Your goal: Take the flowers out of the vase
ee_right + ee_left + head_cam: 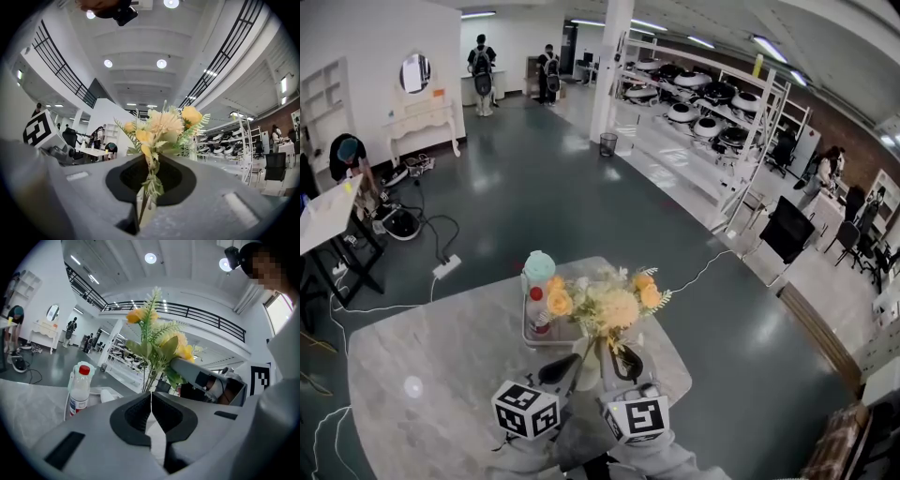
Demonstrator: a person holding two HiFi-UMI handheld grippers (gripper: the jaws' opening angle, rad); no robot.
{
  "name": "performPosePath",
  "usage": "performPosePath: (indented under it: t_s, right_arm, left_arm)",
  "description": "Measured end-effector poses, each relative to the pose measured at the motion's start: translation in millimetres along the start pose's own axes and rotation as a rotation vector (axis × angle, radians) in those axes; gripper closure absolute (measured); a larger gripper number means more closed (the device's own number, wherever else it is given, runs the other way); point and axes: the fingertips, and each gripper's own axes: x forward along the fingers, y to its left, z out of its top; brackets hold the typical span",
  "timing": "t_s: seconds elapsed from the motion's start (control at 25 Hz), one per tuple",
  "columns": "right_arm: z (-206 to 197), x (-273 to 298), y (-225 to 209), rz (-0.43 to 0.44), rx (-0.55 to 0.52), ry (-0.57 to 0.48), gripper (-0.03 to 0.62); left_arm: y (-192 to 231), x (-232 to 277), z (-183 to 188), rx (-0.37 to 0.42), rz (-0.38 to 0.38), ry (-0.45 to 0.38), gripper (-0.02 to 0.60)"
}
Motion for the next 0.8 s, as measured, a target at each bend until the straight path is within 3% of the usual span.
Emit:
performPosePath:
  t_s: [0.4, 0.8]
  right_arm:
    - [32, 3, -19, 0.087, -0.003, -0.018, 0.565]
    - [86, 0, -42, 0.177, -0.029, -0.113, 0.565]
  left_arm:
    - [-12, 19, 23, 0.048, 0.038, -0.002, 0.574]
    - [-30, 31, 61, 0.107, 0.091, -0.068, 0.574]
